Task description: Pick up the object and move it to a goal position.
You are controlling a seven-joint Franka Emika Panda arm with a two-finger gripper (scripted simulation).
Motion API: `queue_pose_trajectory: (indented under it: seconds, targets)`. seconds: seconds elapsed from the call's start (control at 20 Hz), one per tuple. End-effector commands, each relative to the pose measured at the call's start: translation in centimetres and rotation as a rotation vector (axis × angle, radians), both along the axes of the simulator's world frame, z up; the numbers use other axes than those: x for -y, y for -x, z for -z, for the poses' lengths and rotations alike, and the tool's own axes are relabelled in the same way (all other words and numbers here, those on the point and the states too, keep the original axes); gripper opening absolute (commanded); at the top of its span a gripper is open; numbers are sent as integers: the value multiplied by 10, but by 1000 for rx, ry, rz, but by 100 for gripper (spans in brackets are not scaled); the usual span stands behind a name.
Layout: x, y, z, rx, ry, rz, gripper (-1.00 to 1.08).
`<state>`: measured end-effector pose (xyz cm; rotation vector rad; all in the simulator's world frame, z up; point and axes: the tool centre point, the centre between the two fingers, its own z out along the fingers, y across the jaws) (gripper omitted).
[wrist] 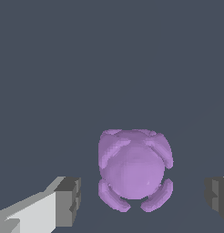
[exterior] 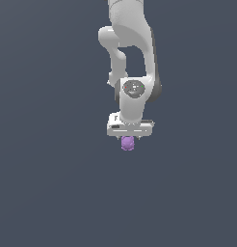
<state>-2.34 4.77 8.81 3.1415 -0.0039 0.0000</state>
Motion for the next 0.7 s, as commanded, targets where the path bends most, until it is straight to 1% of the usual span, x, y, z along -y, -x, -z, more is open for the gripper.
queue_pose_trajectory:
  seconds: [0.0, 0.4, 0.65]
  targets:
    - [0, 0, 6, -1, 0, 0, 100]
    - [-1, 2, 42, 0, 0, 1, 100]
    - [-1, 1, 49, 0, 0, 1, 100]
